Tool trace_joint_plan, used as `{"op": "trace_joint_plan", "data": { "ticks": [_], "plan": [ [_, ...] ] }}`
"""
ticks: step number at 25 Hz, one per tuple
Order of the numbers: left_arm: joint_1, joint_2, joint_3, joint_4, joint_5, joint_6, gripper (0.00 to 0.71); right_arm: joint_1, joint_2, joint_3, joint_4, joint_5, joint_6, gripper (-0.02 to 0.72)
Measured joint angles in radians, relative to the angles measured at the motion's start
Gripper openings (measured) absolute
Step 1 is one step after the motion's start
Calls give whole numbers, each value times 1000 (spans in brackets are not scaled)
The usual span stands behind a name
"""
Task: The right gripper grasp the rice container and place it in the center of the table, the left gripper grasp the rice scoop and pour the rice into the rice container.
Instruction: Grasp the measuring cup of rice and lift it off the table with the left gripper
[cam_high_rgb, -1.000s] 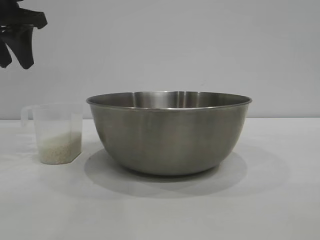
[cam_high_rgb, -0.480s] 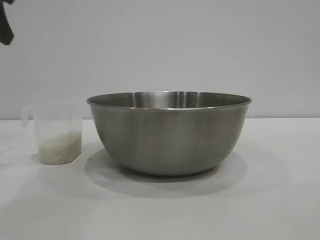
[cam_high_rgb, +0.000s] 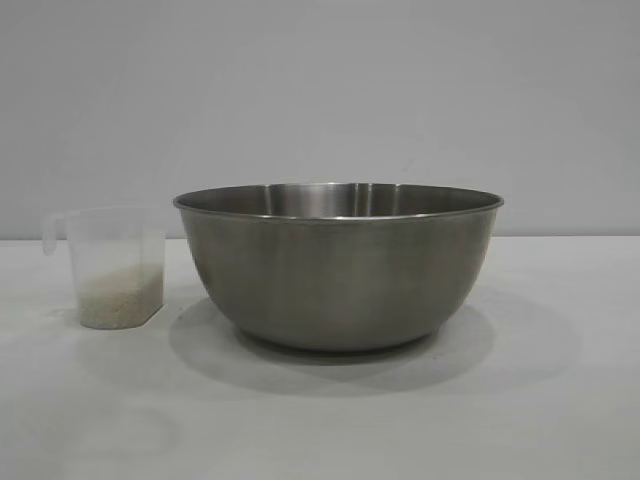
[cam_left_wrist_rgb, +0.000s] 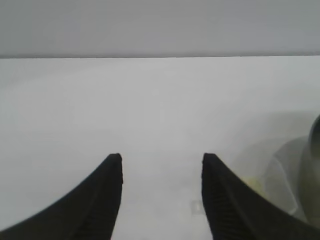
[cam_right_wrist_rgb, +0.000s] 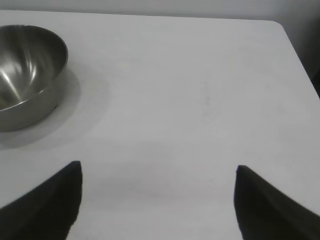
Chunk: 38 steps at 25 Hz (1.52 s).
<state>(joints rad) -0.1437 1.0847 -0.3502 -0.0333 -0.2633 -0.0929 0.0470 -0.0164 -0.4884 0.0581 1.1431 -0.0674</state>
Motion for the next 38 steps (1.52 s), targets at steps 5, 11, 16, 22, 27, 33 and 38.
{"op": "trace_joint_plan", "data": {
  "ticks": [5, 11, 16, 22, 27, 33, 38],
  "plan": [
    [-108, -39, 134, 30, -159, -10, 319, 0, 0, 0, 0, 0, 0, 588],
    [-164, -39, 256, 33, -390, -6, 319, 0, 0, 0, 0, 0, 0, 588],
    [-164, 35, 286, 26, -471, 3, 319, 0, 0, 0, 0, 0, 0, 588],
    [-164, 215, 286, 26, -665, 5, 319, 0, 0, 0, 0, 0, 0, 588],
    [-164, 340, 286, 35, -849, 5, 319, 0, 0, 0, 0, 0, 0, 588],
    [-164, 449, 286, 44, -870, 5, 319, 0, 0, 0, 0, 0, 0, 588],
    [-164, 522, 282, 23, -872, 12, 242, 0, 0, 0, 0, 0, 0, 588]
  ]
}}
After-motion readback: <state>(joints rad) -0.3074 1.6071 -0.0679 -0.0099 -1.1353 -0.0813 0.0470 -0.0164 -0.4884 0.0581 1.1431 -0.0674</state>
